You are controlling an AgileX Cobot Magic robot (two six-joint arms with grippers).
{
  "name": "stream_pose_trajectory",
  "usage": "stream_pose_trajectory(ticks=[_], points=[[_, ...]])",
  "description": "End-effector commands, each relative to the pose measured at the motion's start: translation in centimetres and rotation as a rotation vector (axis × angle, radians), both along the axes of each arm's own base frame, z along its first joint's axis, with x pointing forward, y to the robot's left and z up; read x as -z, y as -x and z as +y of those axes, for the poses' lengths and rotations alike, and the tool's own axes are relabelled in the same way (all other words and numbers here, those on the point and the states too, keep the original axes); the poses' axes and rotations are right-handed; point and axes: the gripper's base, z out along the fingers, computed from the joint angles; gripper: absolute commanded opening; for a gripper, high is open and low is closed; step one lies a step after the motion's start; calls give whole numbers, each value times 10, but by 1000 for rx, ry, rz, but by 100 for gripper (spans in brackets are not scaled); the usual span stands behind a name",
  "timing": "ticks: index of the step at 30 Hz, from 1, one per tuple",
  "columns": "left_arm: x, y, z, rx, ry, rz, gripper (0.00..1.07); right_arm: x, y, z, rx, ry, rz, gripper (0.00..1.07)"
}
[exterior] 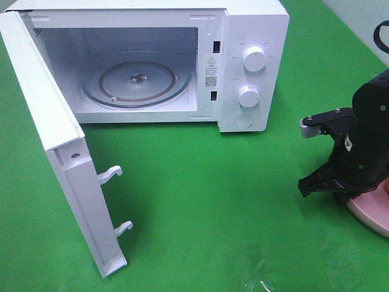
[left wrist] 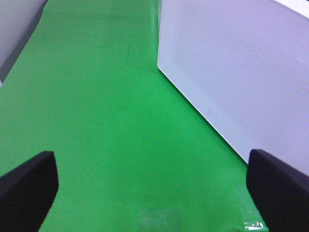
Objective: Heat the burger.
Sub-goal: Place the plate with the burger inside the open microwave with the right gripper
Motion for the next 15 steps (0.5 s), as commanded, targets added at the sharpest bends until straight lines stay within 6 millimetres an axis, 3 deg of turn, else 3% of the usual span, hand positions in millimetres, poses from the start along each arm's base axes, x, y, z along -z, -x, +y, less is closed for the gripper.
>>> stream_pose_trajectory(ticks=[1, 15], points=[[-1, 0, 0, -3, 2, -16, 98, -2, 5, -1, 18, 34, 19, 0], [-1, 0, 0, -3, 2, -16, 98, -20, 21, 11, -27, 196, 55, 0]])
